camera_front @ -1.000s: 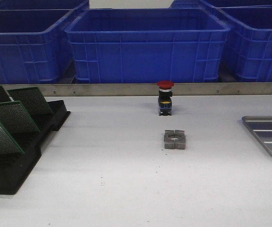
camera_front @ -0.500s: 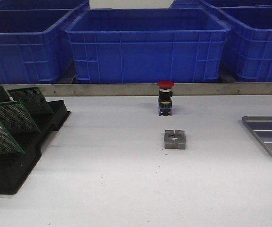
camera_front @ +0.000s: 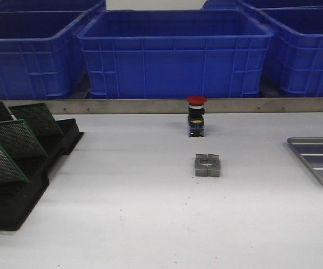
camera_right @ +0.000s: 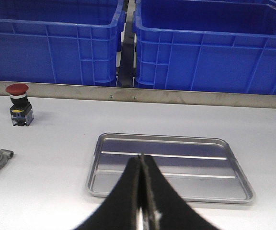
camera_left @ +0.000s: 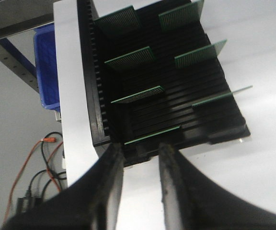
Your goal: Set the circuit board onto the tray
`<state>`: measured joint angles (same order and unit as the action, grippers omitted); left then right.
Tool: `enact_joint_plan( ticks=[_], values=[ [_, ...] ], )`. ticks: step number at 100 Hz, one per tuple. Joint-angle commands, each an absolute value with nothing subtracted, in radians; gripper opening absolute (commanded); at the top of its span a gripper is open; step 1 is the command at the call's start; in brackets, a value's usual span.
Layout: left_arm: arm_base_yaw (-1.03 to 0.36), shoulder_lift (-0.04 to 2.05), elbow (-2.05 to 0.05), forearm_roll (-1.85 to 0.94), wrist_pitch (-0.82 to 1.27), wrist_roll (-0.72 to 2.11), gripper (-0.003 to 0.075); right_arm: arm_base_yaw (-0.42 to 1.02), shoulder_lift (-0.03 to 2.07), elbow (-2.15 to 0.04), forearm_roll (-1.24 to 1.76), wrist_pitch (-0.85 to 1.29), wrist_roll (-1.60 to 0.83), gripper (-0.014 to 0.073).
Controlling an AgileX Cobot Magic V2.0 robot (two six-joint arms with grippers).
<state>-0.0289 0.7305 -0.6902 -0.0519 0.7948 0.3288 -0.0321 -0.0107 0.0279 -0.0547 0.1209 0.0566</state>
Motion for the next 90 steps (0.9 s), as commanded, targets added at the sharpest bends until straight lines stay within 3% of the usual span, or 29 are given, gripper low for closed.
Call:
enact_joint_plan(
  ticks=[1,39,90],
  values=[
    [-0.027,0.810,-0.744,-0.070,0.748,0.514,0.0312,-0.039,-0.029,0.029,-0.053,0.040,0.049,-0.0057],
    [-0.027,1.098,-0.752,-0.117,0.703,1.330,0.0314,-0.039,-0.029,0.029,-0.053,0.040,0.049,-0.0057],
    [-0.027,1.391,-0.753,-0.132,0.569,1.371,0.0309,-0.039,-0.029,0.029,-0.053,0.040,0.049,-0.0057]
  ],
)
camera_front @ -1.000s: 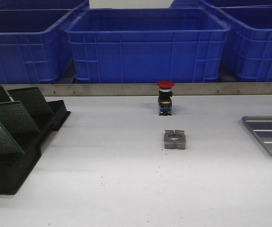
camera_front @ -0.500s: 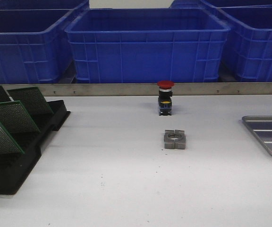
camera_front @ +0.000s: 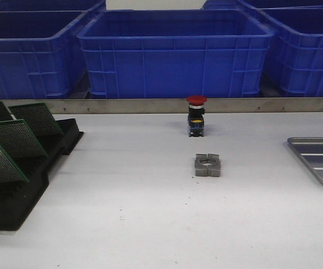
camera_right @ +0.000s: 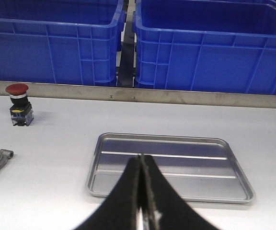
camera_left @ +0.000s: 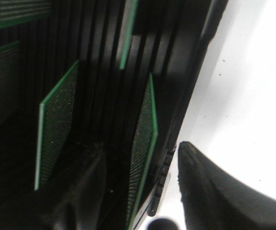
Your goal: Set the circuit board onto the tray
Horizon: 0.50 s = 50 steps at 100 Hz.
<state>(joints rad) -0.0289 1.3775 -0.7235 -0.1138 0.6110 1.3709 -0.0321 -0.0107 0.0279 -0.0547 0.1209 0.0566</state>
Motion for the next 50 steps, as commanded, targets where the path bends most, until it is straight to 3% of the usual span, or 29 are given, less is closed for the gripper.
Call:
enact_joint_plan(
  ticks=[1,12,29,50],
  values=[
    [-0.027,1.395,-0.753,-0.132,0.569,1.371,0.0304,-0.039,-0.029,0.029,-0.053,0.040,0.049,-0.0057],
    [-0.027,1.432,-0.753,-0.132,0.569,1.371,0.0218,-0.039,-0.029,0.029,-0.053,0.040,0.049,-0.0057],
    [-0.027,1.443,-0.756,-0.126,0.569,1.371,-0.0013,-0.039,-0.029,0.029,-0.053,0.040,0.049,-0.0057],
    [-0.027,1.415,-0.811,-0.116,0.683,1.369,-0.0017,-0.039,-0.029,0.029,-0.053,0.040,0.049,-0.0057]
  ],
)
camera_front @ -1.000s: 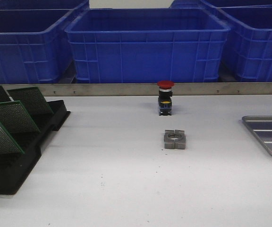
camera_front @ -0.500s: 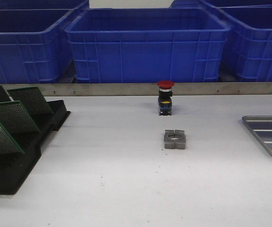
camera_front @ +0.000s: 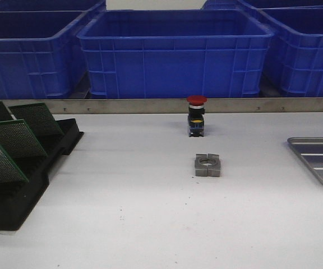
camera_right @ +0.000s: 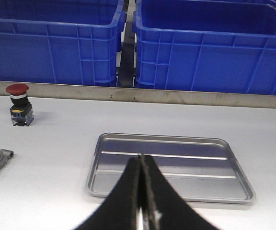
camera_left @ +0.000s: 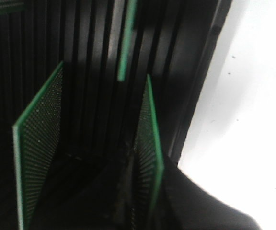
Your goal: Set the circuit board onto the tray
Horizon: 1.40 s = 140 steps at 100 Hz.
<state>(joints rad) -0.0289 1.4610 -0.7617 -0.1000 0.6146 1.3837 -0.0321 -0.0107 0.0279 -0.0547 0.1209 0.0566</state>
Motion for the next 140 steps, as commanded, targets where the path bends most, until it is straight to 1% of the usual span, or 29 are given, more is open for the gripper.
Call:
enact_joint_plan(
  ticks=[1,21,35,49,67,74,86,100,115,132,140],
  values=[
    [-0.027,1.411,-0.814,-0.116,0.699,1.369,-0.0017,-0.039,-0.029,0.029,-0.053,0.040,0.049,-0.0057],
    [-0.027,1.321,-0.918,-0.172,0.948,1.369,-0.0017,-0.039,-0.029,0.029,-0.053,0.040,0.049,-0.0057],
    [-0.027,1.257,-0.962,-0.303,1.087,1.369,-0.0017,-0.039,-0.029,0.029,-0.053,0.040,0.049,-0.0057],
    [-0.027,1.219,-0.964,-0.518,1.146,1.369,-0.0017,-0.039,-0.029,0.029,-0.053,0.040,0.049,-0.0057],
    [-0.039,1.231,-0.955,-0.896,1.168,1.369,-0.0017,-0.039,-0.029,0.029,-0.053,0.040,0.049,-0.0057],
    [-0.074,1.249,-0.955,-0.973,1.168,1.369,-0.0017,-0.039,-0.029,0.029,-0.053,0.040,0.049,-0.0057],
    [-0.176,1.295,-0.955,-1.034,1.159,1.369,-0.0017,-0.039,-0.029,0.029,-0.053,0.040,0.049,-0.0057],
    [-0.319,1.362,-0.955,-1.095,1.099,1.369,-0.0017,-0.039,-0.029,0.029,-0.053,0.039,0.049,-0.0057],
    [-0.441,1.432,-0.955,-1.162,1.034,1.369,-0.0017,-0.039,-0.029,0.029,-0.053,0.037,0.049,-0.0057],
    [-0.516,1.492,-0.959,-1.248,1.028,1.369,-0.0017,-0.039,-0.029,0.023,-0.049,0.034,0.052,-0.0057],
    [-0.529,1.509,-0.963,-1.257,1.025,1.369,-0.0017,-0.039,-0.027,-0.007,-0.049,0.082,0.052,-0.0057]
  ],
)
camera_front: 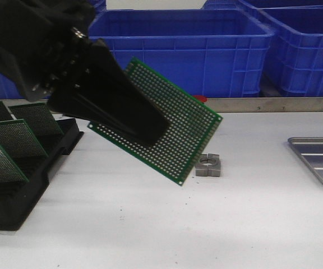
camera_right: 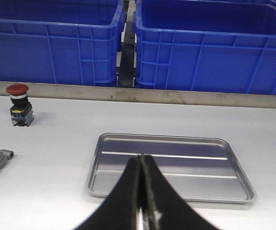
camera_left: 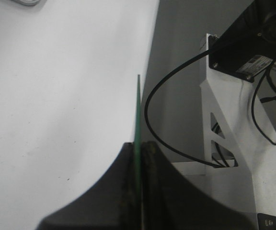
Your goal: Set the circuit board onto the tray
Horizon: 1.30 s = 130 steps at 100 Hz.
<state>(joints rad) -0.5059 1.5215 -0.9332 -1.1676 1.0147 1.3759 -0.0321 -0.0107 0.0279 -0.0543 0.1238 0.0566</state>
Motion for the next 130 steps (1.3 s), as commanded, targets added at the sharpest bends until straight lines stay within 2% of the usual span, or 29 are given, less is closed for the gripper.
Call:
enact_joint_plan(
  ticks=[1,24,57,82,87,94,108,115,120,130],
  values=[
    [-0.529,1.510,-0.963,-1.257,1.025,1.369,-0.0017,-0.039,-0.028,-0.011,-0.049,0.088,0.052,-0.0057],
    [-0.532,1.514,-0.963,-1.261,1.025,1.369,-0.0017,-0.039,0.077,-0.188,-0.049,0.309,0.052,-0.0060],
    [-0.532,1.514,-0.963,-1.286,1.025,1.369,-0.0017,-0.039,0.443,-0.489,-0.049,0.696,0.020,-0.0060],
    [-0.532,1.514,-0.963,-1.286,1.025,1.369,-0.0017,-0.038,0.719,-0.637,0.094,0.774,-0.014,-0.0041],
    [-0.532,1.514,-0.963,-1.286,1.025,1.369,-0.0017,-0.033,0.758,-0.654,0.161,0.774,-0.081,-0.0010],
    [-0.532,1.514,-0.963,-1.286,1.025,1.369,-0.0017,-0.020,0.807,-0.672,0.282,0.774,-0.223,0.0078],
    [-0.532,1.514,-0.963,-1.286,1.025,1.369,-0.0017,0.017,0.897,-0.682,0.564,0.777,-0.552,0.0396],
    [-0.532,1.514,-0.963,-1.283,1.025,1.369,-0.0017,0.040,0.937,-0.682,0.704,0.792,-0.721,0.0516],
    [-0.532,1.514,-0.963,-1.283,1.025,1.369,-0.0017,0.057,0.967,-0.682,0.795,0.815,-0.837,0.0552],
    [-0.532,1.514,-0.963,-1.283,1.025,1.369,-0.0017,0.093,1.032,-0.682,0.955,0.885,-1.065,0.0547]
  ],
)
